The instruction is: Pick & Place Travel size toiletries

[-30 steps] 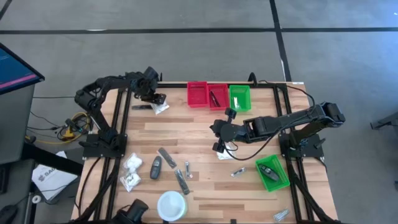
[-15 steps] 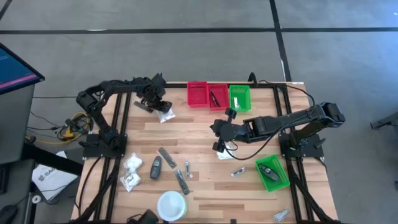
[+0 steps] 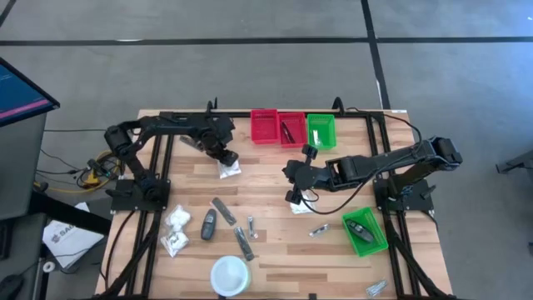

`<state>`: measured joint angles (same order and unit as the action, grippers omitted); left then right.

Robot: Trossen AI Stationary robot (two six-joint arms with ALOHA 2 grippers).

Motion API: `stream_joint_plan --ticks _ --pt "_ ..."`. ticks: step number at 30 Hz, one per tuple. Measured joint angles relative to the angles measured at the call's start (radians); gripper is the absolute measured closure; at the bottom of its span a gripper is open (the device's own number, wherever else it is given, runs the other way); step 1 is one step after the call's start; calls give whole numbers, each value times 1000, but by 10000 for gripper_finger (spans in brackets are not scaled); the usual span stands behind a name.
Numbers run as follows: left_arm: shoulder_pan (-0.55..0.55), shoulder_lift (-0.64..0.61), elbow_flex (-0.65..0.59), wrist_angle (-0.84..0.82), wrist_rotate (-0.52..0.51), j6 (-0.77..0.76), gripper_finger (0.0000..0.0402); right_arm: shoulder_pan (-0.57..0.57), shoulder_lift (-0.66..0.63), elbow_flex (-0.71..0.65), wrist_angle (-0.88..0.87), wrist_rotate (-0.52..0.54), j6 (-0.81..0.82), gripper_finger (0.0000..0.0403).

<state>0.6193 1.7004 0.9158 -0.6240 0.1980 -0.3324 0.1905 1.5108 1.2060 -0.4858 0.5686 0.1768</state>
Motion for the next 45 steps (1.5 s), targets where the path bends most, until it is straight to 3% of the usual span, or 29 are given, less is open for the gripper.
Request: stream_joint_plan --ticks 5,10,15,23,33,45 --pt "-15 -137 -1 -25 -107 -6 227 0 0 0 0 0 0 401" --pt "-12 -289 0 -125 -304 -101 228 0 0 0 0 0 2 401" --pt "7 -341 0 -259 -463 -221 237 0 0 0 0 0 8 401" --pt "121 -291 2 -266 -452 -244 299 0 0 0 0 0 8 401" --pt "217 -101 2 -218 -391 -205 383 0 0 0 -3 0 7 401" --pt "207 39 -2 -191 -346 -156 398 4 0 0 -11 0 8 401"
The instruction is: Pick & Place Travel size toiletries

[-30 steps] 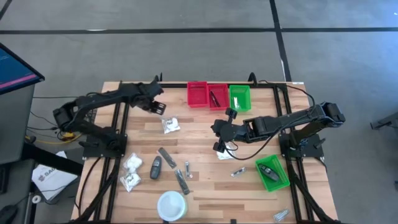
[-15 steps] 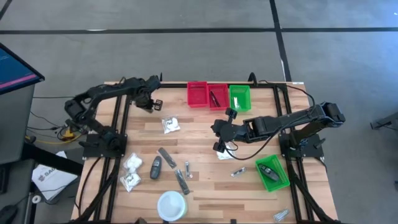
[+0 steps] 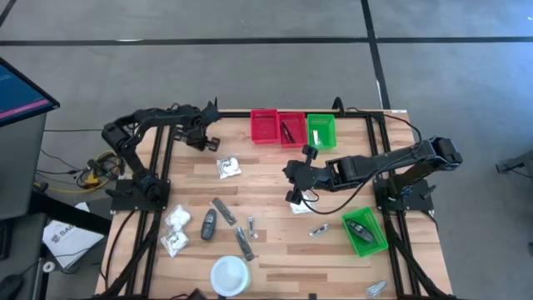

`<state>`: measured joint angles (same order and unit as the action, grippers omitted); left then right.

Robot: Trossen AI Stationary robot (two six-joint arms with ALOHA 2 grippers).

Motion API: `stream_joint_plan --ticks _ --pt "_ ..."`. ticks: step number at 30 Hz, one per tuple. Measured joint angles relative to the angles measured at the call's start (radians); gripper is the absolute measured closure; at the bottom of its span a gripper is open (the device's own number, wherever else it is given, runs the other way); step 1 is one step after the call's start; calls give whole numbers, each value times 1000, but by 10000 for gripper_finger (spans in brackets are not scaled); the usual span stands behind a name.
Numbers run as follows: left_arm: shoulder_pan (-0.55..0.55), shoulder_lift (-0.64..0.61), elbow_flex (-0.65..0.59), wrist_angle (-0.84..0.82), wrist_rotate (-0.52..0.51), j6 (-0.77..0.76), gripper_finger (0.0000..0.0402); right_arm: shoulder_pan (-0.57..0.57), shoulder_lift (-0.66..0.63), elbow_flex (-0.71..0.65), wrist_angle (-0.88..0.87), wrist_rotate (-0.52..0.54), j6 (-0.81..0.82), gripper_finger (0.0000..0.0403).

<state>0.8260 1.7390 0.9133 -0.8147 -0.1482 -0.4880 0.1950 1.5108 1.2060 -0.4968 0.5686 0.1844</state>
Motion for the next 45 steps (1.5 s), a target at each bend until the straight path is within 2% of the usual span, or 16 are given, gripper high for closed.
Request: stream_joint_plan --ticks 7,17,20,23,26,32,36,40,45 --pt "-124 -40 -12 -25 33 -5 398 1 0 0 -11 0 0 401" --pt "-356 -94 -72 -4 165 -24 399 1 0 0 -15 0 3 401" --pt "-410 -100 -105 23 147 -37 399 1 0 0 -16 0 5 401" --pt "-448 -131 -123 34 77 -36 399 1 0 0 -20 0 8 401" --pt "-461 -215 -150 0 65 -67 399 1 0 0 -20 0 11 401" --pt "-462 -481 -161 -7 59 -73 399 1 0 0 -20 0 11 401" --pt "-484 -647 -158 3 126 16 399 1 0 0 -20 0 10 401" --pt "-563 -754 -158 7 188 42 399 1 0 0 -23 0 10 401" --pt "-717 -784 -158 50 200 43 399 1 0 0 -23 0 7 401"
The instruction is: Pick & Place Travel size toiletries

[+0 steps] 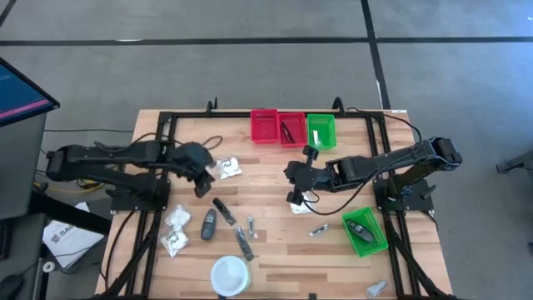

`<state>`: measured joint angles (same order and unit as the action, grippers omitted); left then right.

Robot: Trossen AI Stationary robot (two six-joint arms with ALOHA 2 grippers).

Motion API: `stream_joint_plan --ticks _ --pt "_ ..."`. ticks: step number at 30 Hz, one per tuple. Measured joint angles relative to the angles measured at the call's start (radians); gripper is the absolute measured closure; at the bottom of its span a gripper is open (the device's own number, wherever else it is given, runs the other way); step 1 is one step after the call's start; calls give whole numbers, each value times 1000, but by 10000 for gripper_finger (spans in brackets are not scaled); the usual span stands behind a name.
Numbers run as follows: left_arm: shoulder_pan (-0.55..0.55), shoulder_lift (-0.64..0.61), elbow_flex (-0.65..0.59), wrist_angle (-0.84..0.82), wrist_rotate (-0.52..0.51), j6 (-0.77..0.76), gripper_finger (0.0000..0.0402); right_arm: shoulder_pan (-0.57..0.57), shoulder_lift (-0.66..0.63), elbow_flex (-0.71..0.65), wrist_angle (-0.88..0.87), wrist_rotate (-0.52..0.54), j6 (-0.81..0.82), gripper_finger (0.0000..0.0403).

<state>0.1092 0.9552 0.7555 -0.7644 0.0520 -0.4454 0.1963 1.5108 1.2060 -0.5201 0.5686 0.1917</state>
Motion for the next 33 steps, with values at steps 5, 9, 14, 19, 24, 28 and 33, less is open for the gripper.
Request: stream_joint_plan --ticks 5,9,14,19,24,28,33 --pt "-154 37 0 123 0 -3 399 0 0 0 -6 0 11 401" --pt "-243 96 44 167 -1 -5 399 -5 0 0 -31 4 50 401" --pt "-333 201 161 169 -29 0 399 -10 0 0 -43 6 62 401" --pt "-412 309 297 168 -57 45 399 -10 0 0 -53 7 71 401" --pt "-460 408 413 158 -71 81 399 -10 0 0 -53 19 79 401" --pt "-474 473 487 152 -71 133 399 -10 -9 0 -57 115 124 402" --pt "-473 536 571 130 -71 193 399 17 -79 -15 -48 227 156 402"
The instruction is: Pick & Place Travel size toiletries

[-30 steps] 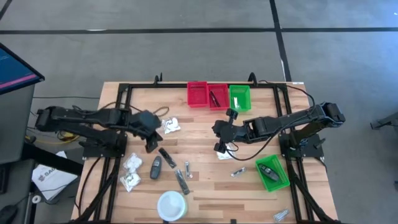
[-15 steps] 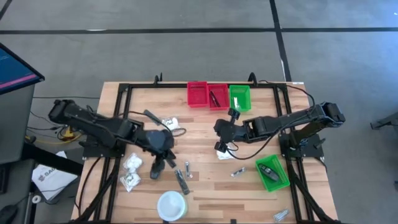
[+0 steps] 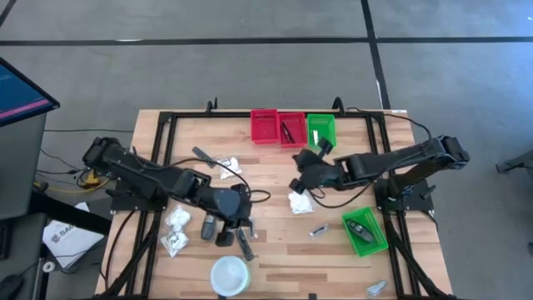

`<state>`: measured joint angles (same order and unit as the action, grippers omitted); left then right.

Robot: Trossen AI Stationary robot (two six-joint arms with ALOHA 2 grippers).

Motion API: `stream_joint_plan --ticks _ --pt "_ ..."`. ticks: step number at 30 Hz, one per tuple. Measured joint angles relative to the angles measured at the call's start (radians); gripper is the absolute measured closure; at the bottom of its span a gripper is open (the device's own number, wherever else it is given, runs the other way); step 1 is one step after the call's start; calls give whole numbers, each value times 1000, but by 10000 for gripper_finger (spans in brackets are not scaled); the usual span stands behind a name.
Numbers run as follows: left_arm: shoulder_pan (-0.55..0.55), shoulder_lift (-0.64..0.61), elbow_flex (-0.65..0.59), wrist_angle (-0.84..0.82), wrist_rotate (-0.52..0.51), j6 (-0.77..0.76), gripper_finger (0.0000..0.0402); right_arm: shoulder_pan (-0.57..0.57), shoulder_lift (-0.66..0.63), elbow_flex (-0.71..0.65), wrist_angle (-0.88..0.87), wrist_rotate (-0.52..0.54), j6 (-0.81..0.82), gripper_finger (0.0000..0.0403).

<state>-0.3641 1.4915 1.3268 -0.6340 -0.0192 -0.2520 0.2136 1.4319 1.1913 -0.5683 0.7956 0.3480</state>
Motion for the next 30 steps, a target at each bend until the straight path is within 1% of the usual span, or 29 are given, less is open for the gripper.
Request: stream_joint_plan --ticks 5,8,13,18,21,25,28,30 --pt "0 55 73 -14 3 42 399 52 -122 -118 105 -11 -62 402" --pt "0 86 104 -23 9 62 399 73 -228 -205 158 -21 -82 402" --pt "0 142 154 -27 31 92 399 105 -417 -351 254 -115 -114 402" --pt "5 235 234 -36 80 121 399 121 -565 -443 310 -123 -112 403" --pt "5 302 297 -99 82 143 399 123 -620 -472 341 -126 -112 403" --pt "-3 375 372 -171 83 145 399 128 -650 -498 347 -126 -107 403" --pt "-26 400 398 -211 87 137 399 127 -651 -501 345 -126 -101 403" --pt "-43 402 402 -214 107 111 399 128 -651 -501 345 -126 -101 403"
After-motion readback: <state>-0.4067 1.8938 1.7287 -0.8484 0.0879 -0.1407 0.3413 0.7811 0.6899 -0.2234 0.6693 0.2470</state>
